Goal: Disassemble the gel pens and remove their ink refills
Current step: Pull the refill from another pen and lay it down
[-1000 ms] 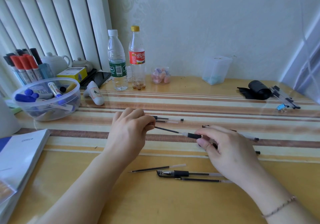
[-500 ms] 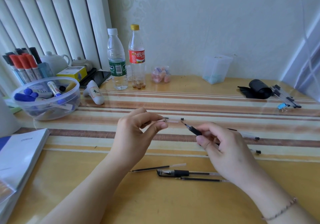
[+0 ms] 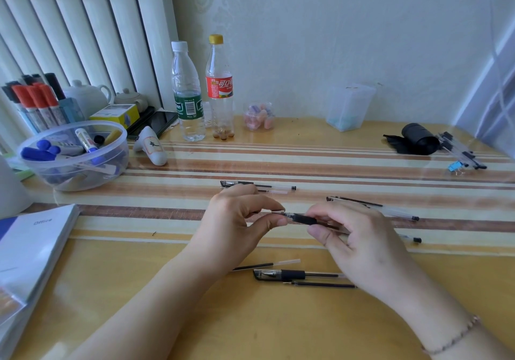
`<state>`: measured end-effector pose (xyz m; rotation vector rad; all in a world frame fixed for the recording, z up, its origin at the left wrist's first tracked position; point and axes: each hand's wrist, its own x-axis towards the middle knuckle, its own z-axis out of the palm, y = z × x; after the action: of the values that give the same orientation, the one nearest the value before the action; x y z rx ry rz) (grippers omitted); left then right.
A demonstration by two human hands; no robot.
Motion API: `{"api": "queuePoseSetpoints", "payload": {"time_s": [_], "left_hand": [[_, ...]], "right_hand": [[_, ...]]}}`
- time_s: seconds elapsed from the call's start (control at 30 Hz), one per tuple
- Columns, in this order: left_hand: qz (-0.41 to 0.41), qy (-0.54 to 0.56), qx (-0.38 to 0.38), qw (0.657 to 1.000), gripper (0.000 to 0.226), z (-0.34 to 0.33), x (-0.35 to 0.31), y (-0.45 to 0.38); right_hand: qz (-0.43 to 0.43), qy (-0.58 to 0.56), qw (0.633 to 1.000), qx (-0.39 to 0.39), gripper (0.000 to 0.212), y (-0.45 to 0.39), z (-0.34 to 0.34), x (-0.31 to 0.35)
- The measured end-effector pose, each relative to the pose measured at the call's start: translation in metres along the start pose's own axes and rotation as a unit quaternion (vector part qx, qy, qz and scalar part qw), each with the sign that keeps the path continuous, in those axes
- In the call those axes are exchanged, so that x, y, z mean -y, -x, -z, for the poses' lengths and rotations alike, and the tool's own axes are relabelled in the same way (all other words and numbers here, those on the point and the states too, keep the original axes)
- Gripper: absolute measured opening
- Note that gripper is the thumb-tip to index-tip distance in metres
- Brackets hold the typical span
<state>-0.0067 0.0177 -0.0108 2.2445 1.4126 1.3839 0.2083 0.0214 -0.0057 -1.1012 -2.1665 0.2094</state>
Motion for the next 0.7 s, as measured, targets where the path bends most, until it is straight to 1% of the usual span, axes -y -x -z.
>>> {"api": "queuePoseSetpoints", "payload": {"time_s": [0.07,0.13,0.3,0.37,0.43,0.5,0.57,0.63,0.7], "left_hand": [[-0.006,-0.003,0.014,1.000,0.019,-0.0001,-0.0002,0.0004],[-0.009,-0.017,0.034,0.999,0.018,-0.0008,-0.0005,0.0013],[-0.018,-0.041,0.043,0.998,0.019,-0.0032,-0.0009,0.0010],[-0.023,-0.042,0.039,0.998,0.017,-0.0032,-0.0010,0.0010],[-0.021,-0.034,0.034,0.999,0.016,-0.0027,-0.0004,0.0015],[-0.016,-0.026,0.034,0.999,0.015,-0.0022,-0.0001,0.0016],[-0.013,-0.023,0.037,0.999,0.016,-0.0013,0.0004,0.0016],[-0.012,-0.020,0.041,0.999,0.016,-0.0002,0.0011,0.0013],[-0.008,-0.015,0.043,0.999,0.015,0.0005,0.0021,0.0010]], "right_hand": [[0.013,0.019,1.000,-0.014,0.012,-0.0004,0.0005,-0.0014],[0.016,0.040,0.999,-0.026,0.017,-0.0011,0.0019,-0.0017],[0.007,0.065,0.998,-0.004,0.022,0.0007,0.0026,0.0043],[-0.009,0.050,0.999,0.011,0.024,0.0014,0.0034,0.0058],[-0.030,0.012,0.998,0.051,0.029,0.0019,0.0046,0.0060],[-0.047,-0.019,0.996,0.073,0.027,0.0031,0.0042,0.0041],[-0.064,-0.029,0.995,0.073,0.022,0.0038,0.0032,0.0028],[-0.061,0.001,0.996,0.063,0.015,0.0037,0.0025,0.0014],[-0.040,0.031,0.998,0.047,0.023,0.0032,0.0051,0.0042]]}}
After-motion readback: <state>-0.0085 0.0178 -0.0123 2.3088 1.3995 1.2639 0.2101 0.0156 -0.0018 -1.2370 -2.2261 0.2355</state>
